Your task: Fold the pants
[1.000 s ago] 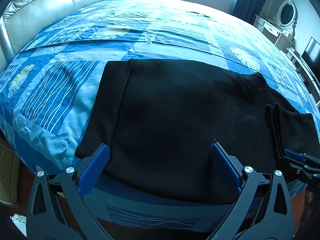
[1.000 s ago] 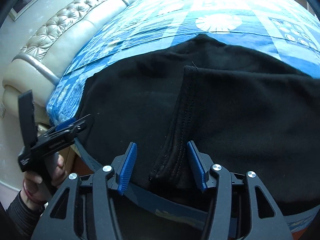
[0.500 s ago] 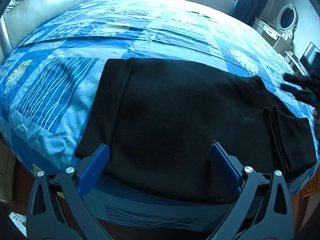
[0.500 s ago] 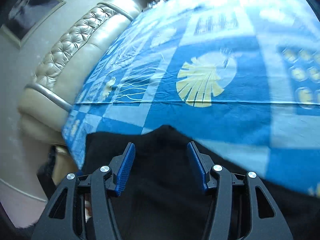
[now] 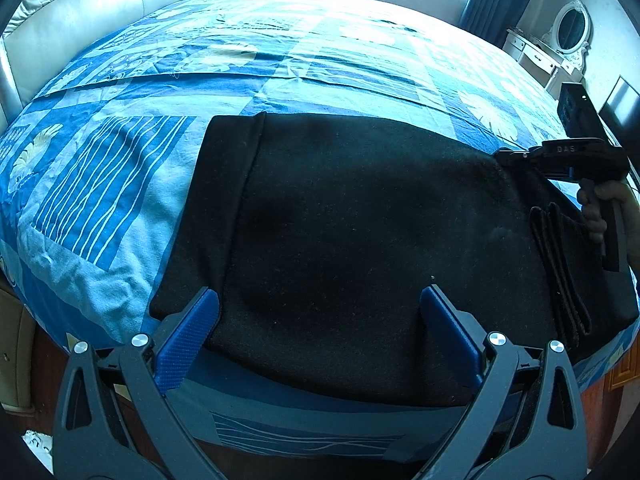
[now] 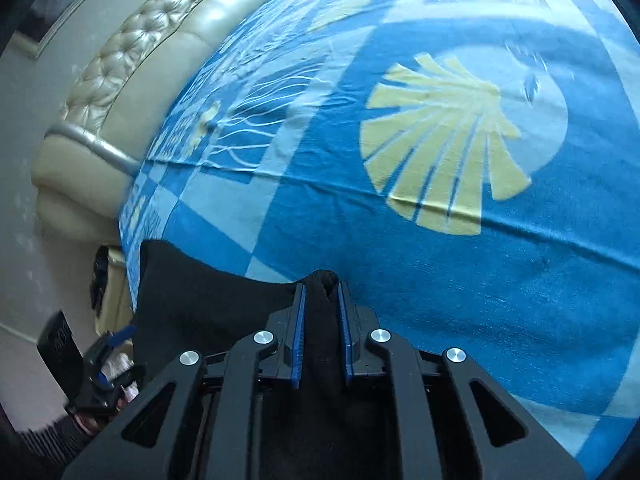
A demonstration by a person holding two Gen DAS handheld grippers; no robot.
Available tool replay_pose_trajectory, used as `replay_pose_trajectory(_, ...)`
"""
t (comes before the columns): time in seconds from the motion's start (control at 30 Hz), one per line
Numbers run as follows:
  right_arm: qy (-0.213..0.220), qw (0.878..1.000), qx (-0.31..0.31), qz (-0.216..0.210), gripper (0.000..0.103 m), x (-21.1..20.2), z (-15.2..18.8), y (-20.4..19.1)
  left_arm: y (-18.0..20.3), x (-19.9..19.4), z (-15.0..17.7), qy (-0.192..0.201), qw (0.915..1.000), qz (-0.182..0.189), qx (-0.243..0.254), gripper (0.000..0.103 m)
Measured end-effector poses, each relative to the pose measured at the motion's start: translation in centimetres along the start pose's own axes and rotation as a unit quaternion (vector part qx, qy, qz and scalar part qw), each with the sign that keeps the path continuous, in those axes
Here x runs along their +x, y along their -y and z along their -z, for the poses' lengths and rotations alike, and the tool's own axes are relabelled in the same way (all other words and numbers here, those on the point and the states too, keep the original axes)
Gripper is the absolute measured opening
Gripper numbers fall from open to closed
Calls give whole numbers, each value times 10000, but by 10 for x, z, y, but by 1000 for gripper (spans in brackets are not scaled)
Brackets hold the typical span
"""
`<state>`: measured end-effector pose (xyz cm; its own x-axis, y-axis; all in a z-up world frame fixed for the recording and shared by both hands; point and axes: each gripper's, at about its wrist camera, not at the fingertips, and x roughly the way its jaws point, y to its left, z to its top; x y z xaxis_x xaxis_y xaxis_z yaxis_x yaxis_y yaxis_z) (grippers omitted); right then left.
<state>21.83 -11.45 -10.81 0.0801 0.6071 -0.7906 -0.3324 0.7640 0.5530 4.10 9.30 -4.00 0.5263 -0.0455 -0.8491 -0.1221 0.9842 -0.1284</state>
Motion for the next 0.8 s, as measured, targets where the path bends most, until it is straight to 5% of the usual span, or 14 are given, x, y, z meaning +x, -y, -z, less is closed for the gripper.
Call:
replay_pose_trajectory(0.13,175,9997,177,-73,19,-11,1,2,0,1,0,16,10000,-30,45,101)
replay_pose_trajectory(0.23,777,9965,308,11,19,-42,8,-6,-1,1,0,25,10000,-16,51,101)
replay_pose_trajectory(0.37,1285,9898,580,-180,22,-85,49,-27,-1,2,0,21,10000,-19,78,101)
replay_pose_trajectory(0.47,1253,9899,613,-258,22,-93,93,-46,0,2,0,21,10000,-23,60,101)
replay_pose_trajectory(0.67,868,9810,1099,-1346,22,-65,160,-52,-1,-1,0,35,10000,24,-7,101)
replay_pose_trajectory(0.8,627,9799,1295,-1382,21,-37,175,-44,-4,-9,-4,72,9997,217,-89,101)
